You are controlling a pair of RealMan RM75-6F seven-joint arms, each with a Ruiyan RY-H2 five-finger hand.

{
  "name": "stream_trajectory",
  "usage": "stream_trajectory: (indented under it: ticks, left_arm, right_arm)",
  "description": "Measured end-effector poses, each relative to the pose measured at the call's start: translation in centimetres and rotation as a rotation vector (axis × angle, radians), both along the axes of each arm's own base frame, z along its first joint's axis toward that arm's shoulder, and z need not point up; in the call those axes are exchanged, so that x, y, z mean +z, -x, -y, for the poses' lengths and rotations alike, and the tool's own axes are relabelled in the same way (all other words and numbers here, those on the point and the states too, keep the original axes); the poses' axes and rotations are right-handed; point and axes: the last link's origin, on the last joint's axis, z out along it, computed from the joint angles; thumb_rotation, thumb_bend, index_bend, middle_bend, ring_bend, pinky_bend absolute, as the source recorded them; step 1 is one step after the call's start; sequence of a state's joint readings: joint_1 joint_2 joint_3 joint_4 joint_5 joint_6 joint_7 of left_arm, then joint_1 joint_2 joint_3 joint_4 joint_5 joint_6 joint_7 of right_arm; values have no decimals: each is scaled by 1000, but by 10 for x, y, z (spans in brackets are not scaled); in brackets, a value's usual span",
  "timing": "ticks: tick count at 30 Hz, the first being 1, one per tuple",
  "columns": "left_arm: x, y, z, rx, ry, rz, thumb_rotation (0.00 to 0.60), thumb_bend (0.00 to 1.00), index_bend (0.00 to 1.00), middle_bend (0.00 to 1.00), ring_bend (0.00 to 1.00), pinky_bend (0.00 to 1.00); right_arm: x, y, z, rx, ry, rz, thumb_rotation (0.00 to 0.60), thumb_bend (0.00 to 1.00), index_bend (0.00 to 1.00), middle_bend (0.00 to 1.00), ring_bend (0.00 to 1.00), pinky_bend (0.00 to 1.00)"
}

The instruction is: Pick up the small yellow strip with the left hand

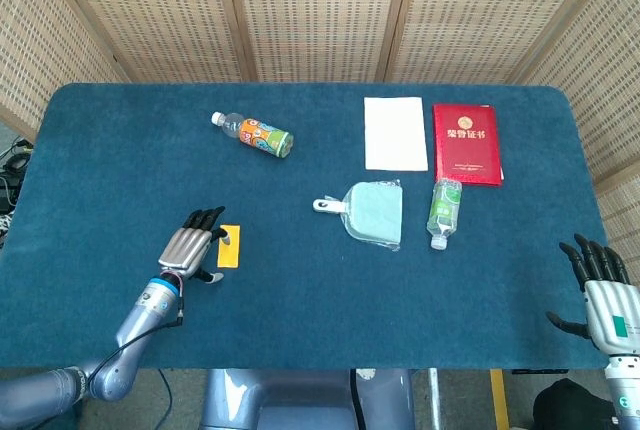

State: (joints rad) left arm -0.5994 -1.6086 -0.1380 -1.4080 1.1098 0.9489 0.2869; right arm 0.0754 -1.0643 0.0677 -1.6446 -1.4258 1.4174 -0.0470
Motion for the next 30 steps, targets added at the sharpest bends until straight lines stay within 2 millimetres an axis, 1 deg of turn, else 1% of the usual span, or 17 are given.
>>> stream_trajectory:
  ticks: [5, 10, 19, 24, 30]
  left_arm:
    - [-5, -3, -6, 7, -13, 1, 600, 206, 441, 0, 0, 0]
    - [-6, -3, -10, 19, -16, -7, 600, 209, 449, 0, 0, 0]
    - [-11, 1, -7, 32, 1, -13, 600, 211, 449, 0, 0, 0]
    - [-12, 2, -8, 32, 0, -20, 600, 254, 451, 0, 0, 0]
    - [-16, 2, -7, 36, 6, -23, 600, 251, 452, 0, 0, 0]
  right_arm:
    - [1, 1, 0, -3, 2, 2, 600, 0, 100, 0, 0, 0]
    - [1, 1, 1, -5, 1, 3, 600, 0, 100, 0, 0, 0]
    - [0, 1, 0, -4, -3, 4, 600, 0, 100, 0, 0, 0]
    - [0, 1, 1, -5, -5, 5, 600, 0, 100, 0, 0, 0]
    - [0, 2, 1, -8, -7, 5, 600, 0, 100, 0, 0, 0]
